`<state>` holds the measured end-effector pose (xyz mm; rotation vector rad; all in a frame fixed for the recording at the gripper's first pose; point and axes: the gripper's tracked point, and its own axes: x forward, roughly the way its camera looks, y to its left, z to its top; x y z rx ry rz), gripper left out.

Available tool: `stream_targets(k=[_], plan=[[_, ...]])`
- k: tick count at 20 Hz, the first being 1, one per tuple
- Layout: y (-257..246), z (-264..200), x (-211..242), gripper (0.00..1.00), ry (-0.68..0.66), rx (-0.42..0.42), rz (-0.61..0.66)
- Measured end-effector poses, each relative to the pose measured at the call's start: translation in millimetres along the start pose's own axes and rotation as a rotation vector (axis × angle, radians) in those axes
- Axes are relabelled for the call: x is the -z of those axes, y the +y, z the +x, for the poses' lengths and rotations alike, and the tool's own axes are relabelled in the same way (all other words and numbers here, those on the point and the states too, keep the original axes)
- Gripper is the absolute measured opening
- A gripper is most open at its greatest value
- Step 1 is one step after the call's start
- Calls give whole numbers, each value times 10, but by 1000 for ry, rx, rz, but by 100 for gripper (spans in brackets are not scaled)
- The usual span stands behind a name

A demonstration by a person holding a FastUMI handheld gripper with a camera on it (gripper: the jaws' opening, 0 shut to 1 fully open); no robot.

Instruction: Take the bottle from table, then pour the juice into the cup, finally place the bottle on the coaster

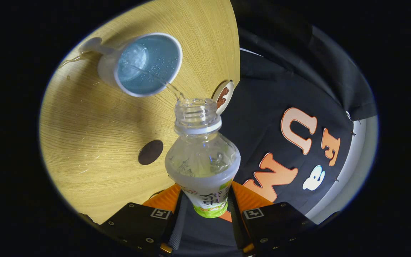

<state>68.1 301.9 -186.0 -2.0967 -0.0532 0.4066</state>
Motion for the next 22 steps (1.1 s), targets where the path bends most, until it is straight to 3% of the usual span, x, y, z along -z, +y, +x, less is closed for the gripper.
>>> stream_targets(k=[22], plan=[[-265, 13, 94, 59, -7, 20, -131]])
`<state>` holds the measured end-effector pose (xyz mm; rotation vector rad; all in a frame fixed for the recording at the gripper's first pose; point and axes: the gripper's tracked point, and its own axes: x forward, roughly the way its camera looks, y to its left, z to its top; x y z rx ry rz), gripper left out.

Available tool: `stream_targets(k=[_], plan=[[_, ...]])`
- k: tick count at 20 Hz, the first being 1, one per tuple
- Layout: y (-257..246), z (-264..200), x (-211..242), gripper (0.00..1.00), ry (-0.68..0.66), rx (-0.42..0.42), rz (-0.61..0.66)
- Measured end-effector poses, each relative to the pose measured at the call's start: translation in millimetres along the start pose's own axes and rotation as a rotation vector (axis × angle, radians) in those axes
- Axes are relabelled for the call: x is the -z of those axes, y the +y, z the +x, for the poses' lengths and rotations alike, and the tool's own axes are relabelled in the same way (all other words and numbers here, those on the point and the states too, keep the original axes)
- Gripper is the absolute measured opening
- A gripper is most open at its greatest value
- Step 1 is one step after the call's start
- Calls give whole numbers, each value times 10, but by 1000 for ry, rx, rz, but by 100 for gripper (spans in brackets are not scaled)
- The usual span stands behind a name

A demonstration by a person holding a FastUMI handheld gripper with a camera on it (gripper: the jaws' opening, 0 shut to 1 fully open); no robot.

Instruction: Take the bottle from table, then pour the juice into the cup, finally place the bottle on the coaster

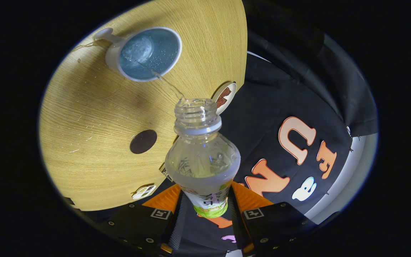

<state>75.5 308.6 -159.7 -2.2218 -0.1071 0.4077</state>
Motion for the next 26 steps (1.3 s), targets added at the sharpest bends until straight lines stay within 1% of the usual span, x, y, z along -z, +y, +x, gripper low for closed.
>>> stream_targets(k=[6, 10, 18, 24, 26], plan=[[-19, 10, 68, 59, -6, 0, -31], [-64, 5, 112, 59, 2, 2, -15], [-81, 23, -58, 59, -33, 10, -34], [79, 44, -238, 59, -50, -17, 68], [196, 47, -289, 59, -57, -37, 121]])
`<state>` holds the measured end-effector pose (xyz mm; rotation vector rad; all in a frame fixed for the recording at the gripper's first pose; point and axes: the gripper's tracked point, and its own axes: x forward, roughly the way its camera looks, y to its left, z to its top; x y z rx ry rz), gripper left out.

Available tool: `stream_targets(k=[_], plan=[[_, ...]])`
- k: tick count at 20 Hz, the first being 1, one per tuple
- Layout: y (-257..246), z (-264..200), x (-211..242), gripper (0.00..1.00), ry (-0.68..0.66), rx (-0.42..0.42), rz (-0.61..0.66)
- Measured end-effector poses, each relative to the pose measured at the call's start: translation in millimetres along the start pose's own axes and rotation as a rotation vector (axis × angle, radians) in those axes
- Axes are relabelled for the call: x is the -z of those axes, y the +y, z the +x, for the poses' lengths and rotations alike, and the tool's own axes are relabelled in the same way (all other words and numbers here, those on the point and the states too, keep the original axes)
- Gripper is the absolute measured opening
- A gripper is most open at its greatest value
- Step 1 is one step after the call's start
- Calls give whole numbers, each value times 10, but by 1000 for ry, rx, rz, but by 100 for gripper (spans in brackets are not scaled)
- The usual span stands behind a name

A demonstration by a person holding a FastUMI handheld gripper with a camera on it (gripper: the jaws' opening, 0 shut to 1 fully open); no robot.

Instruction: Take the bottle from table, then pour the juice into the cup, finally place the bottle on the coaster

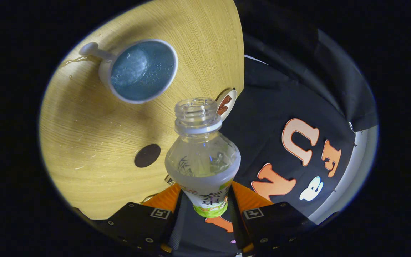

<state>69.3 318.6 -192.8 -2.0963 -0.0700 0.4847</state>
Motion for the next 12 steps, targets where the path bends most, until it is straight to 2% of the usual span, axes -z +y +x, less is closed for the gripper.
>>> stream_targets(k=[5, 12], plan=[[249, -4, 17, 59, 2, -39, 197], [475, 60, 217, 59, 30, -131, 676]])
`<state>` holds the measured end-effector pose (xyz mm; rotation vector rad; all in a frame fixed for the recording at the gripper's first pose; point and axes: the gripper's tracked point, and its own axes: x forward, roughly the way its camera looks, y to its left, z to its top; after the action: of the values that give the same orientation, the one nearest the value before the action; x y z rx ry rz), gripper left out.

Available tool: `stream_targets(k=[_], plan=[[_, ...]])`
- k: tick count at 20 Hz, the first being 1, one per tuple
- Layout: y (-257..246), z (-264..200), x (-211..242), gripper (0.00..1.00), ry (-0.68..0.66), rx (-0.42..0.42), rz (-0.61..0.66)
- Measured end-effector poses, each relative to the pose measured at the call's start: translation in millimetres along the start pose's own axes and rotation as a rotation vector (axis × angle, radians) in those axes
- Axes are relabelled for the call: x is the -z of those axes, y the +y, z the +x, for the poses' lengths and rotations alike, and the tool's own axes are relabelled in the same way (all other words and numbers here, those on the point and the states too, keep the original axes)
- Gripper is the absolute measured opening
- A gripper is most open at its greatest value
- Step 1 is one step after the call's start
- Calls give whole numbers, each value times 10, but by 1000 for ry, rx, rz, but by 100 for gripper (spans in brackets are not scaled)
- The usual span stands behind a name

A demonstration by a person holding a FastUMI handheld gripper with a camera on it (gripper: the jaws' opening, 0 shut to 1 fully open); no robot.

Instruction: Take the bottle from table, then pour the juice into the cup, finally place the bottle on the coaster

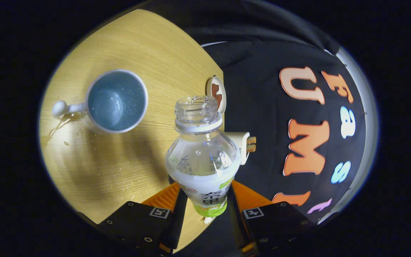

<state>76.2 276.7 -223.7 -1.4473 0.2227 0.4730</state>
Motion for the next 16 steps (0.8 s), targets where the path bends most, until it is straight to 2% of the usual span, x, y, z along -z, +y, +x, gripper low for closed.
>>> stream_targets(k=[8, 16], plan=[[-329, 171, 258, 60, -22, -62, 575], [-335, 630, 425, 60, -91, -194, 1088]])
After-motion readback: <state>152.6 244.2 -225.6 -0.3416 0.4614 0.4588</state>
